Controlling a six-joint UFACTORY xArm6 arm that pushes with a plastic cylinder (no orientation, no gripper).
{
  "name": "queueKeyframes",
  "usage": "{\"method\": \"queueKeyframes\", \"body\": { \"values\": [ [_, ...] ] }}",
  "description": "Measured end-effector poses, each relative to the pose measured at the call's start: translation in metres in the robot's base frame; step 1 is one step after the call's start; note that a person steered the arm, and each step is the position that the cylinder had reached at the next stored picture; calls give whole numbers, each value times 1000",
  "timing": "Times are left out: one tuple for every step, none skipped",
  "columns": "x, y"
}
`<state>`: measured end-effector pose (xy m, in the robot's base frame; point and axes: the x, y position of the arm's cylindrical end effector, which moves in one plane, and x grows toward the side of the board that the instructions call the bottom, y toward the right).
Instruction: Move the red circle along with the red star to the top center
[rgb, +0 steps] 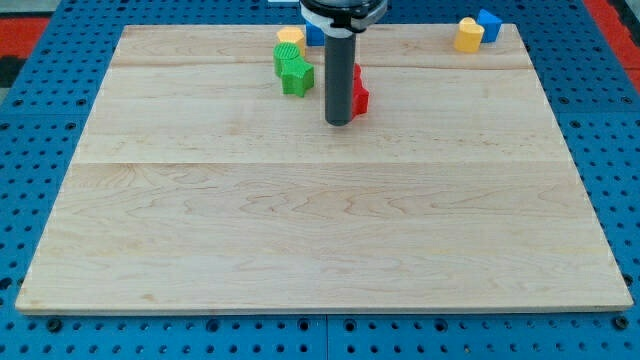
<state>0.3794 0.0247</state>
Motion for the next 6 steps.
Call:
{"method": "queueKeyframes", "body": {
  "values": [
    [-2,23],
    [-25,22],
    [-41,18],
    [-56,18],
    [-72,18],
    [-85,18]
  ]
}}
